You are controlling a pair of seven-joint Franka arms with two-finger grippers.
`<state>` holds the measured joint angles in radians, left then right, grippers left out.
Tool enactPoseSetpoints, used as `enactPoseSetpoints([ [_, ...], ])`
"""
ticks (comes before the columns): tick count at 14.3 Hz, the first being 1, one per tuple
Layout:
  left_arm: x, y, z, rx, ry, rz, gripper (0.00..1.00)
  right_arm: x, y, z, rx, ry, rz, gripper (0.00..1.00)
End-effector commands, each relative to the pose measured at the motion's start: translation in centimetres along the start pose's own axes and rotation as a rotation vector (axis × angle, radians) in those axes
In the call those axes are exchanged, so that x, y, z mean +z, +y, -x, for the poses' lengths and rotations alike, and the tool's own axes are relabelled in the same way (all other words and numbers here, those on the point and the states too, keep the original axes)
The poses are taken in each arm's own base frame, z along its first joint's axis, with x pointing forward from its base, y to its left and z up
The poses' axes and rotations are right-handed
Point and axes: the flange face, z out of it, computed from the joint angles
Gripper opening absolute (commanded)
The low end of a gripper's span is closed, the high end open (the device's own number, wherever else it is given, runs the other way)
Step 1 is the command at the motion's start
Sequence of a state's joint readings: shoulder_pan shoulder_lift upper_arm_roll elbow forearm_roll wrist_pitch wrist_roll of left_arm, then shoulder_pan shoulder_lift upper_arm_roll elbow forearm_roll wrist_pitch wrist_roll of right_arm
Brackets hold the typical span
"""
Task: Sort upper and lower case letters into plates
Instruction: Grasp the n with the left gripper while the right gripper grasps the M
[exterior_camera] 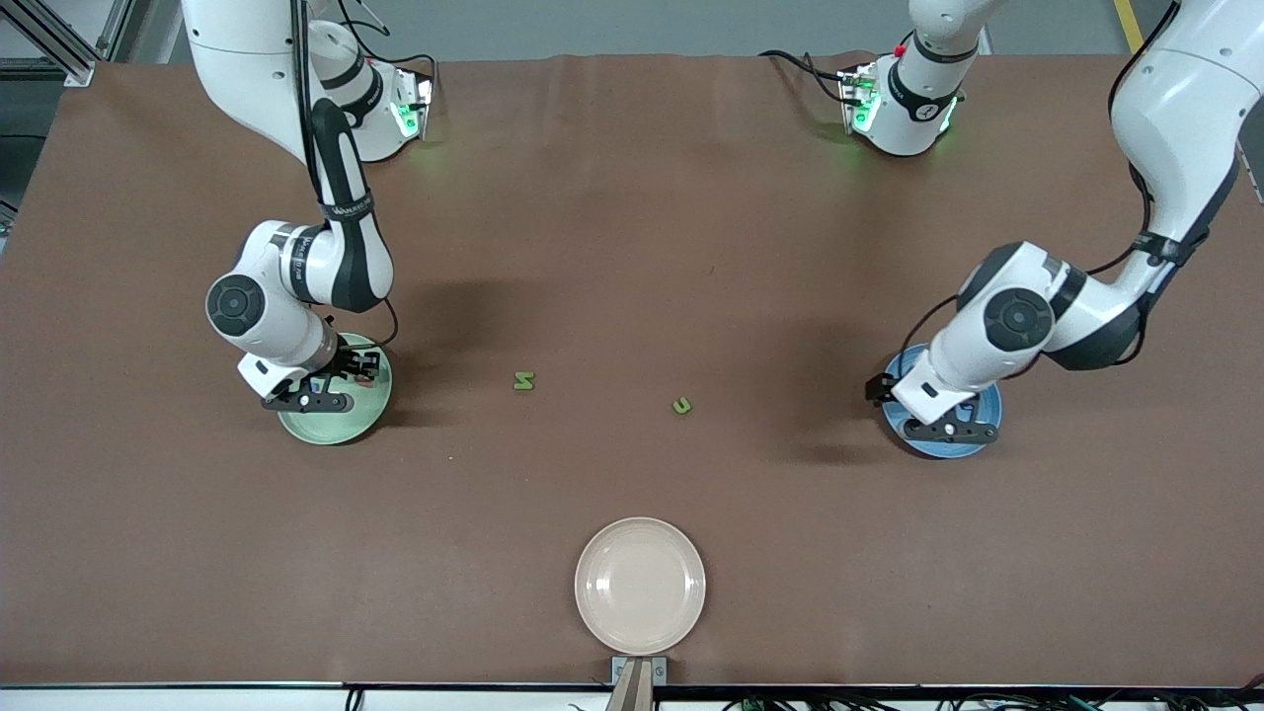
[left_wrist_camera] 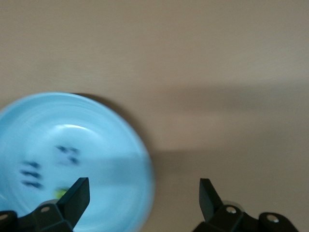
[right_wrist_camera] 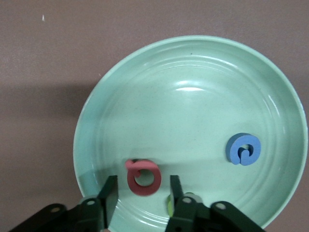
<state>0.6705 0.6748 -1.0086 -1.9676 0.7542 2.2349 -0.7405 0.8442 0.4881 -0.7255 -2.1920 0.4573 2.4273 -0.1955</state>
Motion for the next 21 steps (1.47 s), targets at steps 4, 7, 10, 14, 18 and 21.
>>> enactPoseSetpoints([
  [4, -1.7, 16.6, 2.5, -0.366, 0.014, 0.052, 1.00, -3.1, -2.3, -1.7, 0.030, -0.046, -0.090, 1.00],
  [7, -0.3, 23.6, 2.9, -0.507, 0.007, 0.050, 1.00, -5.4, -6.7, -2.4, 0.109, -0.049, -0.103, 1.00],
  [10, 1.5, 27.8, 3.4, -0.556, 0.004, 0.019, 1.00, -7.2, -12.6, -2.4, 0.178, -0.010, -0.101, 1.00],
  [14, 4.4, 30.7, 2.5, -0.599, 0.017, 0.010, 1.00, -6.2, -19.2, -2.8, 0.213, 0.004, -0.117, 1.00],
  [18, 6.0, 31.4, 2.2, -0.587, 0.015, 0.040, 1.00, -2.4, -23.7, -2.0, 0.200, 0.063, -0.101, 1.00],
  [21, 7.6, 31.1, 1.8, -0.564, 0.017, 0.049, 0.95, -1.4, -24.2, -1.8, 0.193, 0.071, -0.096, 1.00],
])
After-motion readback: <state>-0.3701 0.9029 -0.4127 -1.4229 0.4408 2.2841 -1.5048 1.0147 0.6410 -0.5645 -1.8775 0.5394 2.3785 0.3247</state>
